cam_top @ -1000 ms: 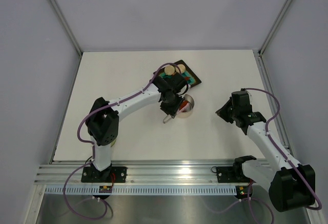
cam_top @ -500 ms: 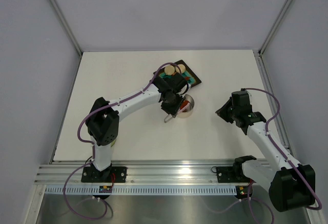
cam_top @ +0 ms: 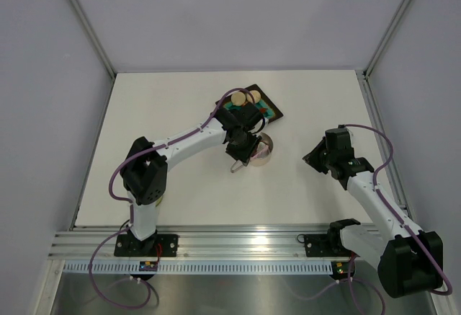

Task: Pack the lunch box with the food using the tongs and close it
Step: Place the fake food in the packing box, then adjust the clamp at the center of the board.

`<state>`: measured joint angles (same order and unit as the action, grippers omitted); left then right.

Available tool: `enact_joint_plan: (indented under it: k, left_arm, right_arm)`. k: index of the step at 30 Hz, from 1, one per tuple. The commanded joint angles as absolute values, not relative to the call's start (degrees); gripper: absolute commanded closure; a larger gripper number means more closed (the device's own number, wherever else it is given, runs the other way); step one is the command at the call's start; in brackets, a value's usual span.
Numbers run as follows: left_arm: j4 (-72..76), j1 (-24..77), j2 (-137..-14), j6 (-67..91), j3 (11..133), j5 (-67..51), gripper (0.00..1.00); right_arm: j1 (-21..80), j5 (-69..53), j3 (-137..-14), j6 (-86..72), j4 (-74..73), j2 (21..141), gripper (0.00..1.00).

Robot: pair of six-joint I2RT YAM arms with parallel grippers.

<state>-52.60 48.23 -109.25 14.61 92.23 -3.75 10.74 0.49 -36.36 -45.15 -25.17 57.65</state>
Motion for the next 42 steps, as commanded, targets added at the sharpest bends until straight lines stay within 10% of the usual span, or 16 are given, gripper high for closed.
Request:
enact_joint_plan:
  k: [1,26,42]
  left_arm:
    - [-51.33,48.43,-107.05,14.41,92.46,-4.75,0.6]
    - [-53.7,48.52,-103.01,14.15,99.14,-4.49,1.0]
    - [-55.72,39.92,-107.21,13.8,104.94,-4.13,1.0]
  right_arm:
    - [10.37,0.26,-36.39,-44.65,-24.26,57.48,0.76]
    - [10.46,0.26,-36.3,-44.47,-24.43,57.13,0.76]
    - [10.37,0.26,-37.18,-44.12,-24.79,56.95,0.76]
